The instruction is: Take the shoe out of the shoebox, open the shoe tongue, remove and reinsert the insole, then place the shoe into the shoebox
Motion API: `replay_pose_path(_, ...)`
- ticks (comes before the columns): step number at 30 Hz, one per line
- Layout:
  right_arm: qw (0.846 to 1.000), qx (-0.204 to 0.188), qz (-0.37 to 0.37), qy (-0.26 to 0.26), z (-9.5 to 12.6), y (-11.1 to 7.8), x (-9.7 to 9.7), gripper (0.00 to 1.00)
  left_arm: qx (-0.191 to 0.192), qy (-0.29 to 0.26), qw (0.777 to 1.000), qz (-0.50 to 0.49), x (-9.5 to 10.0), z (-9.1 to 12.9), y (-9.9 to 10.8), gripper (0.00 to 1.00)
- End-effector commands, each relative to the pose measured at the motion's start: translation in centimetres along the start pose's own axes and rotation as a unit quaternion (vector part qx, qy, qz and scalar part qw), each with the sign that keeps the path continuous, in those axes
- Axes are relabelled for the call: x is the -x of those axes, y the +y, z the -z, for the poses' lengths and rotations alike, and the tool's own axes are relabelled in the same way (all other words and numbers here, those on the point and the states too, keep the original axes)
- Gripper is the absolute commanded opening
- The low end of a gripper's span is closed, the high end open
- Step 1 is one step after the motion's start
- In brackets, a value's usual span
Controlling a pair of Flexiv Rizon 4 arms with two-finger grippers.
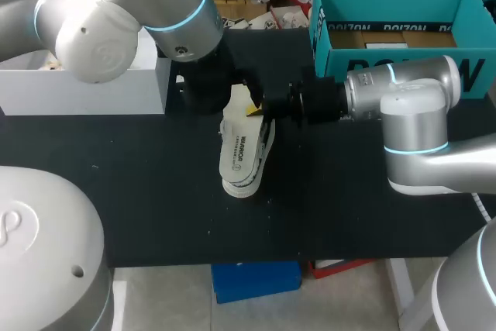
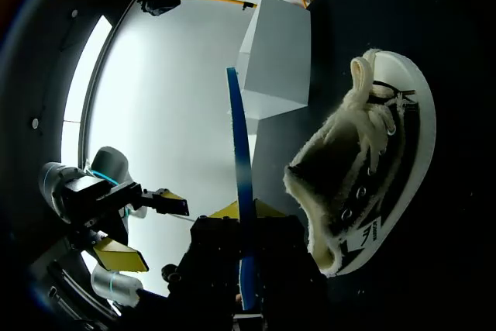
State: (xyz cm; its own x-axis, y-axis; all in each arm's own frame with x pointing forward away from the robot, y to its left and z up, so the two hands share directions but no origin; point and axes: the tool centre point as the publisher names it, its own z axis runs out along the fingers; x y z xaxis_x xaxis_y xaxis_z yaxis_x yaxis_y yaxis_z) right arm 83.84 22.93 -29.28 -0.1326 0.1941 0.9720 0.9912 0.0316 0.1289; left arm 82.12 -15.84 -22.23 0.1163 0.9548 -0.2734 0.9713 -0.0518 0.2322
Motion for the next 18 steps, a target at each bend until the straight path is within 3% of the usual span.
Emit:
replay_pose_path(1,1.0,0.001,0.0,0.0,-0.1,0.0,0.0,0.0,-0.004,0.005,1.0,0.0,0.3,-0.5,2.4,1.0)
replay_pose_path(18,1.0,0.001,0.0,0.0,-0.1,0.0,0.0,0.0,0.014,0.016,1.0,-0.005,0.3,-1.4,8.9,1.0)
